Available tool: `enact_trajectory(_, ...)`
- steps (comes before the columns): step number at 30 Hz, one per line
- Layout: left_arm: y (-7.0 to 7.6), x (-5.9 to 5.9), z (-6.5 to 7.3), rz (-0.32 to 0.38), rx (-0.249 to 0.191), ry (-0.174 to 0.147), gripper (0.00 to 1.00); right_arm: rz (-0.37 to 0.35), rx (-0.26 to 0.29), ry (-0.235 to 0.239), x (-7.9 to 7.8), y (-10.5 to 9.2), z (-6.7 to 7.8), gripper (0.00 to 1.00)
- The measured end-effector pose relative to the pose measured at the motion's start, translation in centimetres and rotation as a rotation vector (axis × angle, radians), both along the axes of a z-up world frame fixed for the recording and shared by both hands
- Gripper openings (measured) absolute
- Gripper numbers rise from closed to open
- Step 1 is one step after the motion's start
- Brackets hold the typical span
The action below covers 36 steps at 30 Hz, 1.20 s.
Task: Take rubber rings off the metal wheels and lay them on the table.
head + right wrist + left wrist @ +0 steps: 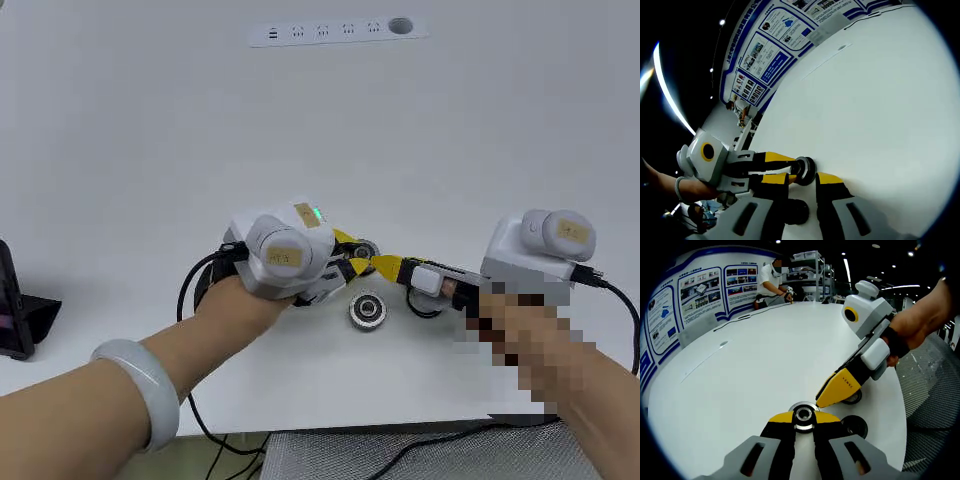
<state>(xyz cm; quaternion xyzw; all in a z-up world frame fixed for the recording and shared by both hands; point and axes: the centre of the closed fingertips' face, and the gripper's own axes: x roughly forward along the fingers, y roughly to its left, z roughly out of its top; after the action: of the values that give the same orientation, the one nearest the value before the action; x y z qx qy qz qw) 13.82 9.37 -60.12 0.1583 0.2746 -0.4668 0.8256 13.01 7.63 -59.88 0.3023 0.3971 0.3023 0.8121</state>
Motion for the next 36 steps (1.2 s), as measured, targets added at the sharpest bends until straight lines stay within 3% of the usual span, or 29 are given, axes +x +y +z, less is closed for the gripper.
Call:
enact_trajectory(19, 0.02, 0.01, -0.06, 0.001, -0.010, -0.001, 0.13, -0.014, 0.057, 0.067, 0.34, 0.87, -0.59, 0.22)
enact_trajectory(29, 0.03, 0.05, -0.05, 0.001, -0.012, -0.002, 0.13, -0.009, 0.062, 0.054, 0.46, 0.91, 0.08, 0.20)
enact_trajectory(36, 0.01, 0.07, -0.04, 0.002, -0.012, -0.001, 0.13, -0.008, 0.042, 0.042, 0.41, 0.43, -0.08, 0.13)
